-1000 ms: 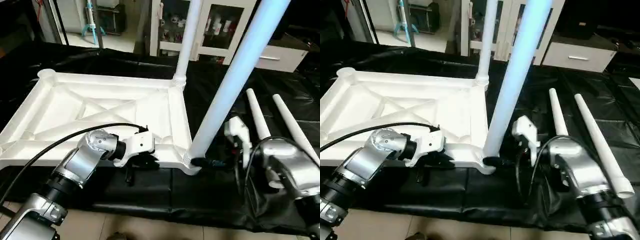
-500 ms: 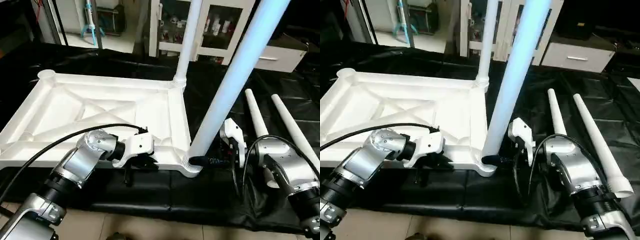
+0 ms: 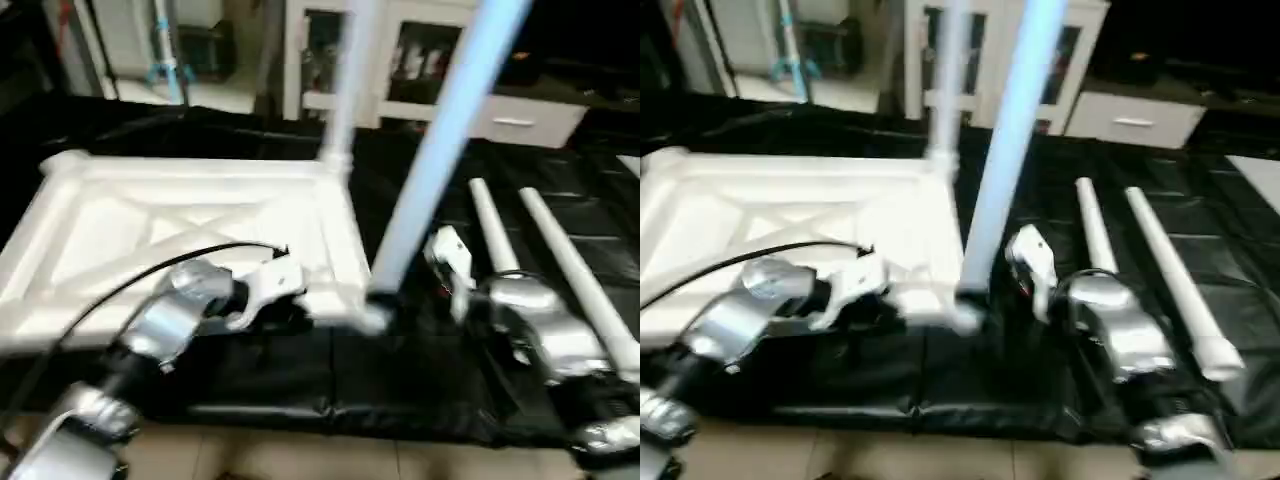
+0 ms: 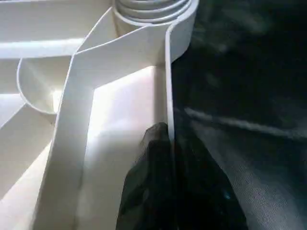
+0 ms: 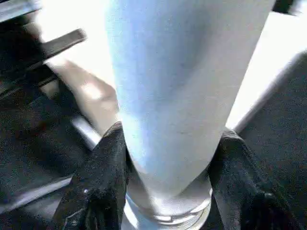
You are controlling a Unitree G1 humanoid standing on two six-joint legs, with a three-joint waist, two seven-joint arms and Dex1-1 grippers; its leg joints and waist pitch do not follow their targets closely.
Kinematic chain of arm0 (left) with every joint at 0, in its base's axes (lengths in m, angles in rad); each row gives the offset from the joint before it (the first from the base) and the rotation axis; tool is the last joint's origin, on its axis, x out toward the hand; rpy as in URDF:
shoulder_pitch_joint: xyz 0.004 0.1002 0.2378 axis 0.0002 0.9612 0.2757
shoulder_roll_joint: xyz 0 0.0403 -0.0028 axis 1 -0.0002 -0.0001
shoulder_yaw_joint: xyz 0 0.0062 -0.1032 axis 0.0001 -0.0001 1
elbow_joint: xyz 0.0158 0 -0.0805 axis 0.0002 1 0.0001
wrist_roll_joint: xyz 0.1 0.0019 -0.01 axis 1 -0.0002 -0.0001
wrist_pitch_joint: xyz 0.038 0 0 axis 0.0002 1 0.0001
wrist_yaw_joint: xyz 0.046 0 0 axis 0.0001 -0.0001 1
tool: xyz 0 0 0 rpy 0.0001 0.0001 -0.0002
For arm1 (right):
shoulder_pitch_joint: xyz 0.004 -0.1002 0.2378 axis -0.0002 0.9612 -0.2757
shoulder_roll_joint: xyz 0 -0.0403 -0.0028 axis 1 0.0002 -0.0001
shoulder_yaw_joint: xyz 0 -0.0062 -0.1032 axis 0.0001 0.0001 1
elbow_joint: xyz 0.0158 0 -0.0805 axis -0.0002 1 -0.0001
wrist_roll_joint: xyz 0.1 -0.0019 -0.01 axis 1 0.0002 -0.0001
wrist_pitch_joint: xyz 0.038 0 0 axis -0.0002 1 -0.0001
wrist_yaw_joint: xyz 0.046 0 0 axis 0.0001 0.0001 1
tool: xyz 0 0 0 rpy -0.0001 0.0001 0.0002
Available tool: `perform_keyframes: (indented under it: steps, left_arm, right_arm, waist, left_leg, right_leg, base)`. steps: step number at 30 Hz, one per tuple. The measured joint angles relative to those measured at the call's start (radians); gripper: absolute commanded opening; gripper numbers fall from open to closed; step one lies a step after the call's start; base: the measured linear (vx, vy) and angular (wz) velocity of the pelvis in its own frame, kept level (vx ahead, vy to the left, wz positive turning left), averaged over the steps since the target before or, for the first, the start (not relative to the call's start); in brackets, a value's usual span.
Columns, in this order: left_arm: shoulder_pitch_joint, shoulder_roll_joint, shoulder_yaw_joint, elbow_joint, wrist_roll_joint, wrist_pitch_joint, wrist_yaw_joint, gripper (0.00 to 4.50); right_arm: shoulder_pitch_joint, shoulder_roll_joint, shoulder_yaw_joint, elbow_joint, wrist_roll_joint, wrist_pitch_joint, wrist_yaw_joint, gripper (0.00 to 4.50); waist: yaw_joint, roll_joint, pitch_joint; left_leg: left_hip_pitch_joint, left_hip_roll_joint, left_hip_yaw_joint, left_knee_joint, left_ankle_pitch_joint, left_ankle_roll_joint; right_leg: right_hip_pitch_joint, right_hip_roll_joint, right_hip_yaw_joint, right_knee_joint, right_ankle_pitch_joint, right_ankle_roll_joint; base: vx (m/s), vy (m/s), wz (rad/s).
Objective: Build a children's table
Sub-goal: Rotate leg to tighten
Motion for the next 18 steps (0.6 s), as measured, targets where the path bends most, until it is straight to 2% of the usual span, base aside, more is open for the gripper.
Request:
perform_keyframes:
  steps: [2, 5, 9, 12, 16, 18]
  left_arm:
    - [-0.019, -0.031, 0.006, 0.034, 0.010, 0.019, 0.052, 0.00]
    - [-0.067, -0.108, 0.024, 0.113, 0.028, 0.067, 0.166, 0.00]
    - [-0.139, -0.223, 0.034, 0.240, 0.050, 0.084, 0.338, 0.00]
    - [-0.165, -0.252, 0.044, 0.284, 0.049, 0.081, 0.380, 0.00]
    - [-0.173, -0.255, 0.048, 0.305, 0.049, 0.068, 0.387, 0.00]
    - [-0.176, -0.255, 0.048, 0.310, 0.049, 0.064, 0.387, 0.00]
  right_arm:
    - [-0.017, 0.038, -0.013, 0.023, -0.015, 0.005, -0.099, 1.95]
    - [-0.064, 0.118, -0.039, 0.086, -0.052, -0.003, -0.313, 1.95]
    - [-0.131, 0.225, -0.080, 0.192, -0.099, -0.046, -0.622, 1.94]
    - [-0.158, 0.257, -0.089, 0.236, -0.120, -0.081, -0.712, 1.93]
    - [-0.174, 0.278, -0.095, 0.277, -0.126, -0.123, -0.724, 1.93]
    - [-0.176, 0.279, -0.108, 0.286, -0.124, -0.137, -0.706, 1.93]
  waist:
    - [-0.005, 0.003, 0.000]
    - [-0.020, 0.014, 0.002]
    - [-0.027, 0.025, 0.009]
    - [-0.030, 0.036, 0.014]
    - [-0.032, 0.035, 0.015]
    - [-0.031, 0.035, 0.015]
  left_leg:
    - [0.000, 0.000, -0.005, 0.000, 0.000, 0.000]
    - [-0.003, 0.000, -0.017, 0.000, 0.000, 0.000]
    - [-0.002, 0.000, -0.018, 0.000, 0.000, 0.000]
    - [-0.003, 0.000, -0.020, -0.001, -0.002, 0.003]
    - [-0.002, -0.001, -0.018, -0.001, -0.002, 0.003]
    - [-0.002, -0.001, -0.018, -0.001, -0.002, 0.003]
  right_leg:
    - [0.003, 0.000, -0.006, -0.009, 0.000, 0.000]
    - [0.010, -0.001, -0.023, -0.029, 0.000, 0.000]
    - [0.016, -0.002, -0.029, -0.048, 0.000, 0.000]
    - [0.023, -0.004, -0.036, -0.061, 0.000, 0.000]
    - [0.022, -0.006, -0.036, -0.061, 0.000, 0.000]
    - [0.022, -0.009, -0.041, -0.061, 0.000, 0.000]
  base:
    - [0.000, 0.000, 0.00]
    - [0.000, 0.000, 0.00]
    - [0.000, 0.000, 0.00]
    - [0.000, 0.000, 0.00]
    - [0.000, 0.000, 0.00]
    - [0.000, 0.000, 0.00]
